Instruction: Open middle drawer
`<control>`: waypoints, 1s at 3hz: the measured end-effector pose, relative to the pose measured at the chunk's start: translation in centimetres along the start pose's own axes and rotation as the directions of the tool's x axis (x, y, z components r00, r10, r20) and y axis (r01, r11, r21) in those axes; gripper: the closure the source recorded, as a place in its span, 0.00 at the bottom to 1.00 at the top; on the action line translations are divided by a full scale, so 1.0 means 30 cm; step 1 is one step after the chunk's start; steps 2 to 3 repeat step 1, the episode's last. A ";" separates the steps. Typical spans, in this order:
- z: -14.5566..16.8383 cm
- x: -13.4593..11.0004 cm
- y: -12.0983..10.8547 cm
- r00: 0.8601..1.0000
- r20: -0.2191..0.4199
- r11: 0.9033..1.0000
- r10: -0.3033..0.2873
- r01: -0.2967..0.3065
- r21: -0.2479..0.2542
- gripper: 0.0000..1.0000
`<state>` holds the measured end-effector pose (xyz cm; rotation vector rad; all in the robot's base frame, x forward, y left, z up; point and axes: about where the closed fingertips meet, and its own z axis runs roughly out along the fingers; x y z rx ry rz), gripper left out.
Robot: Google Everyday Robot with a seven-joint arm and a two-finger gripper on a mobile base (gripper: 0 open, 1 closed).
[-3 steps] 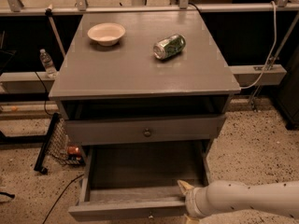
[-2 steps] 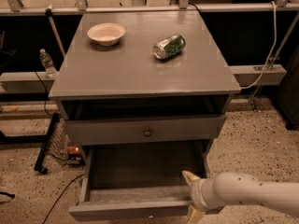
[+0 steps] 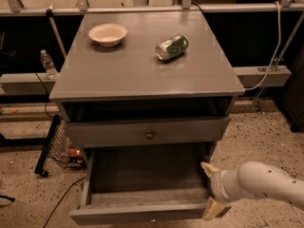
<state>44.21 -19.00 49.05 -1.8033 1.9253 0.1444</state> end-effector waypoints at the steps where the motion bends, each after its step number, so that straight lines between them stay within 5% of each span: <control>1: -0.009 0.004 -0.013 1.000 0.000 1.000 0.001 -0.001 0.001 0.00; 3: -0.009 0.004 -0.013 1.000 0.000 1.000 0.001 -0.001 0.001 0.00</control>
Offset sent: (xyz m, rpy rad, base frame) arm 0.0000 0.0000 0.0000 0.0000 0.0000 0.0000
